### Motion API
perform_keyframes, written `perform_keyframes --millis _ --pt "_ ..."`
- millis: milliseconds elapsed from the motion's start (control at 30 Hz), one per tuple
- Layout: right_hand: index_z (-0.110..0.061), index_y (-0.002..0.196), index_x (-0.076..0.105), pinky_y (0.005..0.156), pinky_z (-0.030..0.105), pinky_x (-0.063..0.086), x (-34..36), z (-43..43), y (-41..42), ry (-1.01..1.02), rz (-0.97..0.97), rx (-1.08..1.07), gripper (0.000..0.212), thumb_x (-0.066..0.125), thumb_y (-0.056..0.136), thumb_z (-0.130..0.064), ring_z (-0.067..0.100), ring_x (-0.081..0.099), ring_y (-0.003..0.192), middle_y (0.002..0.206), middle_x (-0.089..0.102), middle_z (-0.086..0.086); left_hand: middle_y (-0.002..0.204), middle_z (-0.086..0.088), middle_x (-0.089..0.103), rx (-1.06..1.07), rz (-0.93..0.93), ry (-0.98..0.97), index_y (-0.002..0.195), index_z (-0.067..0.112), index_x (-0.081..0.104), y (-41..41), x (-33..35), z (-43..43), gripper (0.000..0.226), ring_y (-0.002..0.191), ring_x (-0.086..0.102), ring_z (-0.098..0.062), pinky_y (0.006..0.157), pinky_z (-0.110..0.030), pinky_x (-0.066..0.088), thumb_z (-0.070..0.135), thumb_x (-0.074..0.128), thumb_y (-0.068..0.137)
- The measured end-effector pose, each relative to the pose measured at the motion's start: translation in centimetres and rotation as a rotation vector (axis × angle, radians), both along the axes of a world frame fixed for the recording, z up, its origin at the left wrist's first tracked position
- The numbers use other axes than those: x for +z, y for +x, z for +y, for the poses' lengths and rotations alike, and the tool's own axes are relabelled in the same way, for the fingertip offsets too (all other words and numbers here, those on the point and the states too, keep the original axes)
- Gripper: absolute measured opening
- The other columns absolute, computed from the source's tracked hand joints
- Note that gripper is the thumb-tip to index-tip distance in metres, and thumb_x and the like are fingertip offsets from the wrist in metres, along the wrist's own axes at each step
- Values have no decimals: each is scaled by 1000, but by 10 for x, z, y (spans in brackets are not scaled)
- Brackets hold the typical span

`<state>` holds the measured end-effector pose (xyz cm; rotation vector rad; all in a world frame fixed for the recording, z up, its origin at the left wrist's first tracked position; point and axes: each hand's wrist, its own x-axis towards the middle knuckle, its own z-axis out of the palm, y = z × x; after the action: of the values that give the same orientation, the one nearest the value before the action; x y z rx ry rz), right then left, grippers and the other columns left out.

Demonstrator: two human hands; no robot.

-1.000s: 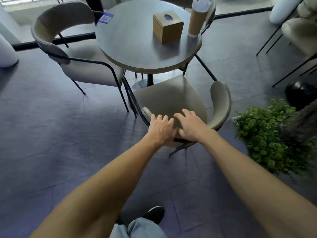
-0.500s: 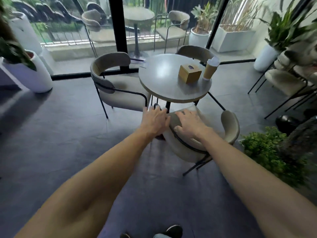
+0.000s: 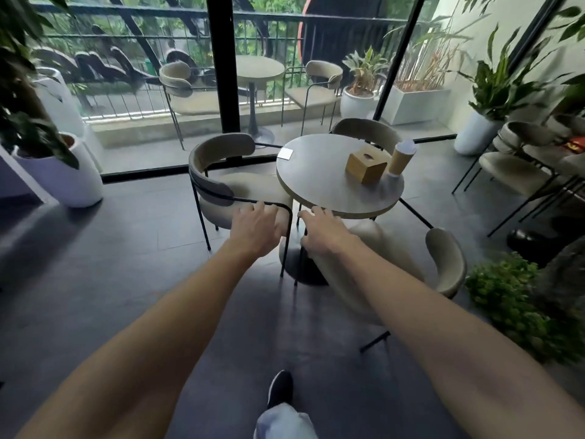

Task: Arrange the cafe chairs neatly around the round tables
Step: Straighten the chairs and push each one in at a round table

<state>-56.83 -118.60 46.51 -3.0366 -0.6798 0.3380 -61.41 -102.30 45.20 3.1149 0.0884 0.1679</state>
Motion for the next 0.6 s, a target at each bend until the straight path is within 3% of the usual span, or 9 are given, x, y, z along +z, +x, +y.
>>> perform_keyframes --millis 100,600 --pt "-21 149 33 110 49 33 -6 26 33 14 -8 -12 62 53 91 -29 35 34 136 148 38 11 122 -8 61 -15 31 -6 128 19 55 33 -10 21 43 113 54 -32 89 -46 40 43 40 96" --pt "-18 141 41 103 48 37 -44 133 191 40 142 -283 55 54 90 -34 37 41 129 139 45 13 135 -7 56 -201 86 -15 140 25 47 207 -6 165 49 121 52 -30 97 -49 39 49 35 99"
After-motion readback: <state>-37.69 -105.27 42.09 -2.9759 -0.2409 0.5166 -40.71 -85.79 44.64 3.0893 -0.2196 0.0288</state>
